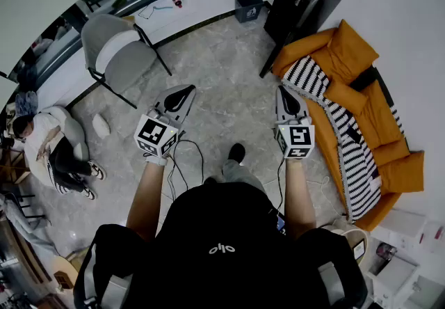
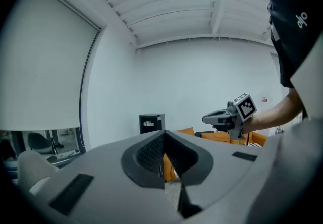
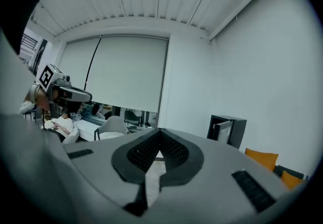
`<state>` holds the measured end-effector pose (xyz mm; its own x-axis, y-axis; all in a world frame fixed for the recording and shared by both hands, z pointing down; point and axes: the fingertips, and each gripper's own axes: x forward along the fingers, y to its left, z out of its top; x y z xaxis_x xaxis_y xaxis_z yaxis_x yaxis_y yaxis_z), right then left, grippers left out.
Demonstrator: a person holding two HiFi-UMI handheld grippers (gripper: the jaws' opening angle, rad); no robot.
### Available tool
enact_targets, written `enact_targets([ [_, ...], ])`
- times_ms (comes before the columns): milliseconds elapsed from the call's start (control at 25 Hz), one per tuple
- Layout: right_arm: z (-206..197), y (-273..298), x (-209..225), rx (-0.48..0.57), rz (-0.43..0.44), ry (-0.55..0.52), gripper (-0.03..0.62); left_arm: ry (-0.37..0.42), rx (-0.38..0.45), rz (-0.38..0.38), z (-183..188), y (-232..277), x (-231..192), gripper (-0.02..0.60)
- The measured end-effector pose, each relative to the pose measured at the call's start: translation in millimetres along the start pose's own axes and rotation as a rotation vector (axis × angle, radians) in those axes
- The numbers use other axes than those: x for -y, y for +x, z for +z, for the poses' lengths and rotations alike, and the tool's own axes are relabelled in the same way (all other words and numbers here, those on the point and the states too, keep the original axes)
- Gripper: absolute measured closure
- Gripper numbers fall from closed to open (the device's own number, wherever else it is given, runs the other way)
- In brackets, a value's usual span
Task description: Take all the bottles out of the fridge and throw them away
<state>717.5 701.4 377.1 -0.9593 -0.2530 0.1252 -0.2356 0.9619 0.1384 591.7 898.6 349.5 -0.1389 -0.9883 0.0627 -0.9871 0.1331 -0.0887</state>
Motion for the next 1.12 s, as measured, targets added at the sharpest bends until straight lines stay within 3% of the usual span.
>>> enact_targets([
  [640, -19.2, 87.9, 99.9, -0.014, 0.061, 0.068, 0.586, 0.003, -0.05, 0.105, -3.4, 121.9, -52.6, 0.577],
  [1120, -36.8, 171.7, 130.5, -0.071, 0.104, 0.076, 0.586, -0.037, -0.083, 0.132, -28.4, 191.9, -107.5, 0.577],
])
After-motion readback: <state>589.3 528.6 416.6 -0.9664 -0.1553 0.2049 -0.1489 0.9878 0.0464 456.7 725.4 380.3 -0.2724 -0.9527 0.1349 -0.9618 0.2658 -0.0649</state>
